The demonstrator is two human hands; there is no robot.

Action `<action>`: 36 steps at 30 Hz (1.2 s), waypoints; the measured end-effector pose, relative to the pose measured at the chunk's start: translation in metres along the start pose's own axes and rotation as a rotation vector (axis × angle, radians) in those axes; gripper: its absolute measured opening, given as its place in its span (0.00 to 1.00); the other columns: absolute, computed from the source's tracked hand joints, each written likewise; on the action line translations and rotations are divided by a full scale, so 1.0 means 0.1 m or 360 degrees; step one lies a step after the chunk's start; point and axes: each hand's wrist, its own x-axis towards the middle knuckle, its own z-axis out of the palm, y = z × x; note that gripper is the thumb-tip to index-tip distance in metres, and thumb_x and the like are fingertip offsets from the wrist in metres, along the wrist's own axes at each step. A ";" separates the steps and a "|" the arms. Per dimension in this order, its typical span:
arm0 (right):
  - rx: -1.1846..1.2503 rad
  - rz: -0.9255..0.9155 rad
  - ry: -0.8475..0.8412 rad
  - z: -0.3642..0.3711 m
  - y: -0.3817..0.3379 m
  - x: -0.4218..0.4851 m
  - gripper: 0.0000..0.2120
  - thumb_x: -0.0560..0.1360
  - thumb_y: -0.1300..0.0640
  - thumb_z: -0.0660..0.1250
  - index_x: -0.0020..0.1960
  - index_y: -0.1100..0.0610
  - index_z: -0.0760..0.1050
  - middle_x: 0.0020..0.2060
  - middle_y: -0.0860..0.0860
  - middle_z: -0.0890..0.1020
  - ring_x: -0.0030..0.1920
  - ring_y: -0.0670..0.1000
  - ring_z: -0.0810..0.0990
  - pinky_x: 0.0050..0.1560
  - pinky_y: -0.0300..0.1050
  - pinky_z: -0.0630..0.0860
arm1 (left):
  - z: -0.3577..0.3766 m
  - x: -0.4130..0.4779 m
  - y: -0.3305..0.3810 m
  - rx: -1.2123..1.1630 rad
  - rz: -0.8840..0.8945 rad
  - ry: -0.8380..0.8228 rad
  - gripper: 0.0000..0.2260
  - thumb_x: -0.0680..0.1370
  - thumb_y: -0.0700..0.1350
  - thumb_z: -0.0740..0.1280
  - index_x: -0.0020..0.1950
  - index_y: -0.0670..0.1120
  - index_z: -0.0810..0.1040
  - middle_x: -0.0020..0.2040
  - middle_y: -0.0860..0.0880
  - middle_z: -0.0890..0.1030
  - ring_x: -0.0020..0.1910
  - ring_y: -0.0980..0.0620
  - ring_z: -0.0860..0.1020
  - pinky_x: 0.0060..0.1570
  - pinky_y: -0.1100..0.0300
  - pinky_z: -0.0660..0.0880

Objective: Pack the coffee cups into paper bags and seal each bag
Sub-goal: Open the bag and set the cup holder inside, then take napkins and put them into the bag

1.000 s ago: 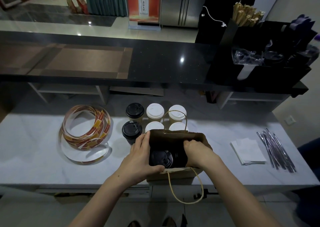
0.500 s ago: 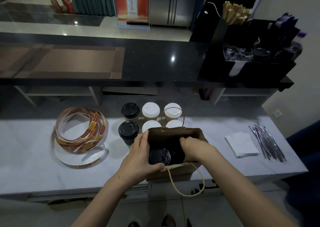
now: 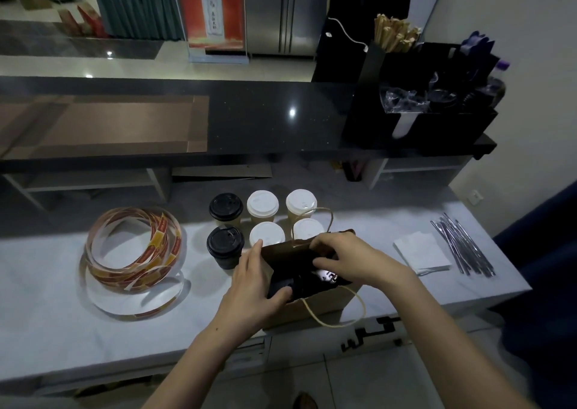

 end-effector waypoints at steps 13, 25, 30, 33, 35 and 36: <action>0.0695 -0.0048 0.0952 -0.12 0.06 -0.42 0.08 0.81 0.62 0.68 0.55 0.50 0.79 0.50 0.41 0.81 0.52 0.44 0.80 0.50 0.37 0.77 | -0.24 0.21 0.55 -0.0136 0.0170 0.0456 0.16 0.84 0.49 0.64 0.71 0.52 0.74 0.67 0.56 0.72 0.70 0.53 0.71 0.70 0.54 0.69; 0.0863 -0.0019 0.1112 -0.75 1.28 -0.47 0.06 0.82 0.58 0.67 0.53 0.48 0.78 0.50 0.43 0.82 0.50 0.45 0.80 0.45 0.37 0.78 | 0.31 0.71 2.04 -0.0108 0.0415 0.0605 0.15 0.84 0.47 0.65 0.70 0.49 0.77 0.61 0.57 0.74 0.62 0.60 0.75 0.63 0.59 0.75; 0.0828 0.0042 0.1077 -0.96 2.09 -0.50 0.07 0.81 0.61 0.67 0.54 0.50 0.78 0.49 0.44 0.82 0.51 0.42 0.79 0.47 0.38 0.77 | 1.02 1.10 2.48 -0.0070 0.0330 0.0498 0.14 0.84 0.48 0.64 0.70 0.49 0.76 0.61 0.55 0.75 0.60 0.59 0.75 0.62 0.60 0.74; 0.0842 0.0087 0.1056 -0.97 2.52 -0.50 0.06 0.81 0.62 0.67 0.54 0.52 0.79 0.48 0.45 0.83 0.51 0.42 0.80 0.48 0.39 0.77 | 1.46 1.31 2.54 -0.0055 0.0267 0.0439 0.14 0.84 0.47 0.64 0.69 0.49 0.77 0.59 0.55 0.75 0.58 0.58 0.76 0.61 0.59 0.75; 0.0853 0.0145 0.1030 -0.94 2.79 -0.49 0.06 0.81 0.62 0.67 0.54 0.54 0.80 0.49 0.46 0.83 0.51 0.41 0.79 0.48 0.38 0.76 | 1.78 1.45 2.53 -0.0065 0.0239 0.0401 0.13 0.84 0.47 0.64 0.69 0.48 0.77 0.58 0.54 0.76 0.56 0.57 0.77 0.60 0.57 0.77; 0.0867 0.0181 0.1008 -0.92 2.96 -0.47 0.06 0.81 0.62 0.67 0.55 0.54 0.80 0.49 0.46 0.83 0.51 0.41 0.79 0.49 0.37 0.76 | 1.97 1.53 2.51 -0.0075 0.0216 0.0374 0.13 0.84 0.47 0.64 0.68 0.47 0.77 0.58 0.54 0.76 0.56 0.57 0.77 0.60 0.57 0.77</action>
